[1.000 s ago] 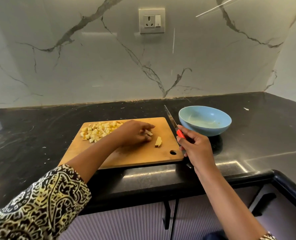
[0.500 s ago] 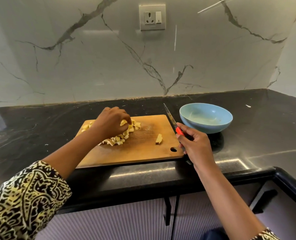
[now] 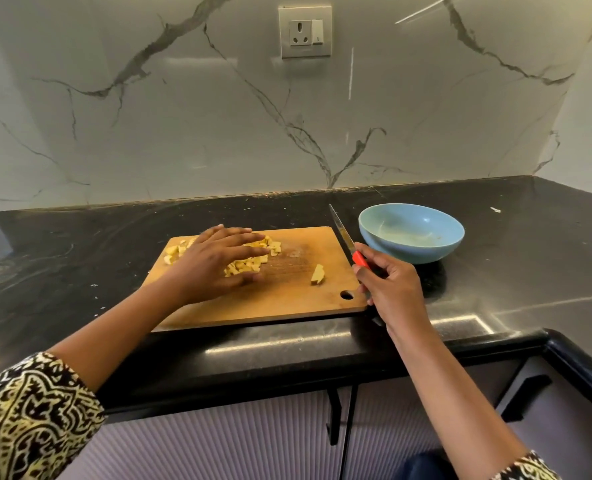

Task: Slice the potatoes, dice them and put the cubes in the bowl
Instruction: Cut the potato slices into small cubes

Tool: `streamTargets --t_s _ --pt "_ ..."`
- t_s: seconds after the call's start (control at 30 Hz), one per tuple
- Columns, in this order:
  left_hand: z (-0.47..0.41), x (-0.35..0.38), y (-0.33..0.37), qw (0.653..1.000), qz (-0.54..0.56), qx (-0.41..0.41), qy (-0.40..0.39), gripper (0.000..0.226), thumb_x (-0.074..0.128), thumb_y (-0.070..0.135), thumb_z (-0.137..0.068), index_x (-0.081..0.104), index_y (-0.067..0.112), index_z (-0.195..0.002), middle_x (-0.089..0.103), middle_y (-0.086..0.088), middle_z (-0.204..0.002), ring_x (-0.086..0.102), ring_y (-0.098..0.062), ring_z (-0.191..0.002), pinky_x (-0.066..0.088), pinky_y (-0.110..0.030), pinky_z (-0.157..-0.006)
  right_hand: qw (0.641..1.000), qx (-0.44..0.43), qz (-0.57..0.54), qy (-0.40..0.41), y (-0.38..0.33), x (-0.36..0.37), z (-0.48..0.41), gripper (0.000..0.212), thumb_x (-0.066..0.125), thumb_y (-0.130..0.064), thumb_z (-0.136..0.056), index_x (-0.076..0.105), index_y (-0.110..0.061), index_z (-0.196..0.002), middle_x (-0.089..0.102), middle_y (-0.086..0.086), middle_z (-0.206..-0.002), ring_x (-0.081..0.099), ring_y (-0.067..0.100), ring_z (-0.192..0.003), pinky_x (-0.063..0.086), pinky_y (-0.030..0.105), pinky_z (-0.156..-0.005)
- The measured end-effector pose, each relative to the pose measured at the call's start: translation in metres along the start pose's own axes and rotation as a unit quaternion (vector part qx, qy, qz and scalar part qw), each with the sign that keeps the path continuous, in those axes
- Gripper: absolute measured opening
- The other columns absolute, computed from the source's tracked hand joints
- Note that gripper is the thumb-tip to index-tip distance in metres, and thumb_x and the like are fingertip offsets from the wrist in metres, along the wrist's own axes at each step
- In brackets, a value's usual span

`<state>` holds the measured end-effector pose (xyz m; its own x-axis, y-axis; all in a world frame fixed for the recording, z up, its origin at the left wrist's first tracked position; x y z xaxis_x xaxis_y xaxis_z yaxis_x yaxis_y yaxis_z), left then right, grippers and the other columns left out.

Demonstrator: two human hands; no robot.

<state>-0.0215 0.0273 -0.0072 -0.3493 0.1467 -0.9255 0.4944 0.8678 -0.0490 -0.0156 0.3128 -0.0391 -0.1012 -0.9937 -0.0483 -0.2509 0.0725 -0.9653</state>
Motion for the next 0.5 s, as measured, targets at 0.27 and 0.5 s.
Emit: streamTargets --t_s 0.27,0.5 --pt "-0.055 0.015 0.082 0.997 -0.036 -0.037 -0.055 0.053 0.044 0.064 -0.087 0.054 0.032 -0.129 0.059 0.01 -0.123 0.05 -0.011 -0.117 0.033 -0.033 -0.097 1.0 0.015 -0.026 0.009 -0.002 -0.003 0.003 0.036 0.066 -0.009 -0.088 0.066 -0.027 -0.12 0.07 -0.008 -0.096 0.057 0.01 -0.06 0.047 0.021 -0.053" --pt "-0.076 0.03 0.083 0.998 -0.063 -0.012 -0.008 0.037 0.042 0.043 -0.098 0.064 0.024 -0.12 0.067 0.004 -0.108 0.059 -0.012 -0.098 0.04 -0.028 -0.086 1.0 0.02 -0.014 0.007 -0.003 -0.003 0.003 0.036 0.066 -0.009 -0.088 0.066 -0.029 -0.118 0.069 -0.01 -0.09 0.057 0.008 -0.058 0.047 0.023 -0.053"
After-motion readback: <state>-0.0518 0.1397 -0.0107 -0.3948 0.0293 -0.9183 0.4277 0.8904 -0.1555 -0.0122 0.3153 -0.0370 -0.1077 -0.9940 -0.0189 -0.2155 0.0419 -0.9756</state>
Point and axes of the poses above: each hand's wrist, its own z-axis away from the middle knuckle, its own x-axis out of the palm, y = z × x, the point moved 2 cm from there along -z, towards the middle knuckle
